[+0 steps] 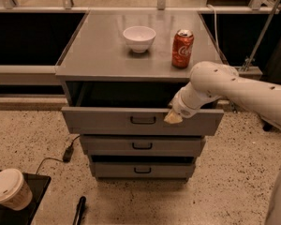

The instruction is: Open top drawer

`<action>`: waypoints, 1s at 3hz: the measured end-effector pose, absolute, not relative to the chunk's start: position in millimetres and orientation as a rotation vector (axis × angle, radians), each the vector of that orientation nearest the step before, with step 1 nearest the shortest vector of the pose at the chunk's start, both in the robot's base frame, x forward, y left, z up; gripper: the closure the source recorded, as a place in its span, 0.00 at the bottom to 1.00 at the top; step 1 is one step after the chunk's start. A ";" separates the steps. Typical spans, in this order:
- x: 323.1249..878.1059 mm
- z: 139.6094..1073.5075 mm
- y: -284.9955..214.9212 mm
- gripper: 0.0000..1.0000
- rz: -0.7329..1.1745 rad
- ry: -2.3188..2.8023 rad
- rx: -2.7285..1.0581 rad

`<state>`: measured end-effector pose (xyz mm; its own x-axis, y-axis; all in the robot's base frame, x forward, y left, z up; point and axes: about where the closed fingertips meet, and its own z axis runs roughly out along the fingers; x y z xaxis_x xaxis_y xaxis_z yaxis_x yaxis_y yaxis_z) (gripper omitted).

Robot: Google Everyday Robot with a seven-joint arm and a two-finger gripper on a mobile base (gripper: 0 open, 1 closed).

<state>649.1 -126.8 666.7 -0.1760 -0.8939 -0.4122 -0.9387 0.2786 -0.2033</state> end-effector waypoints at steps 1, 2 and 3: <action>649.0 669.0 -127.0 1.00 0.133 2.104 -1.646; 634.2 669.5 -128.1 1.00 0.124 2.099 -1.647; 633.9 671.4 -128.0 1.00 0.124 2.099 -1.647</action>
Offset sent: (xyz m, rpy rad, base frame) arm -0.4130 -0.0205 0.0212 -0.0770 -0.1952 0.0271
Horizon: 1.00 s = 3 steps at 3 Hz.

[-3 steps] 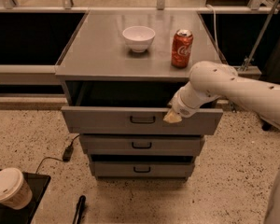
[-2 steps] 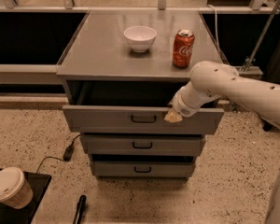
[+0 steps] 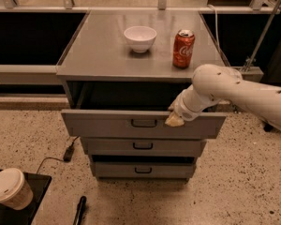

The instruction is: Open top drawer

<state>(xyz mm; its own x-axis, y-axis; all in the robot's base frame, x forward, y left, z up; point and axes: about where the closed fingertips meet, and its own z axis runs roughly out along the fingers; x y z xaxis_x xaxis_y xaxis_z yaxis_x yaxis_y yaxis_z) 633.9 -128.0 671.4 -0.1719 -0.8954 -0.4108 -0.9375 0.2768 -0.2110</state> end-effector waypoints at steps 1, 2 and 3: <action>614.0 672.0 -129.2 1.00 0.112 2.092 -1.648; 613.4 676.4 -129.1 1.00 0.112 2.092 -1.648; 599.9 676.7 -130.2 1.00 0.104 2.087 -1.649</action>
Offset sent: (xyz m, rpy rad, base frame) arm -0.3979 -0.0192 0.0165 -0.0739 -0.1878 0.0259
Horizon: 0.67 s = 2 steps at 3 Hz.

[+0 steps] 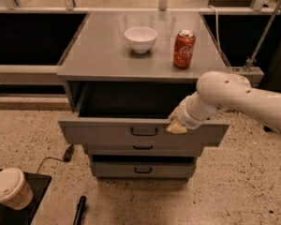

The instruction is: Open top drawer

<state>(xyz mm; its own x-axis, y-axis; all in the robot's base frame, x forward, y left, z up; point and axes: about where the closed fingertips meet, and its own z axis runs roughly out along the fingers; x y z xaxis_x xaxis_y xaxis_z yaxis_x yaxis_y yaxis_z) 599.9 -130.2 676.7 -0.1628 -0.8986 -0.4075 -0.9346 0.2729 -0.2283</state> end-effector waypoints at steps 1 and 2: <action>598.9 679.5 -130.0 1.00 0.104 2.087 -1.649; 580.8 679.7 -131.1 1.00 0.093 2.080 -1.650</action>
Offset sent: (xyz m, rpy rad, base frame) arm -0.3639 -0.0171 0.0112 -0.0672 -0.1713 0.0233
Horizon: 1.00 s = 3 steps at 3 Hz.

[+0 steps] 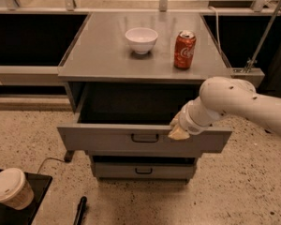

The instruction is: Open top drawer

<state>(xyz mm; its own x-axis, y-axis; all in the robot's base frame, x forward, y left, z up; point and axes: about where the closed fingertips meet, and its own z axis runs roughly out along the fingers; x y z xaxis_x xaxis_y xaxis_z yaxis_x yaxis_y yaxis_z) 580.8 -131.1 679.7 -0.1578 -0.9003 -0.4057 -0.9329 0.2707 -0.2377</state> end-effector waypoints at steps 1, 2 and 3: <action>580.1 680.9 -130.9 1.00 0.093 2.080 -1.650; 553.2 680.6 -134.0 1.00 0.085 2.076 -1.638; 552.0 681.7 -133.1 1.00 0.085 2.076 -1.638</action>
Offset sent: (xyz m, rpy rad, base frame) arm -0.3856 -0.0477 0.0008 0.0509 -0.1582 -0.0912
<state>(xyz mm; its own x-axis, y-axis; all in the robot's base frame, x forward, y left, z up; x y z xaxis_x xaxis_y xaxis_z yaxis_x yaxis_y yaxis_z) 552.0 -133.1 681.7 -0.1589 -0.8978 -0.4106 -0.9285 0.2773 -0.2470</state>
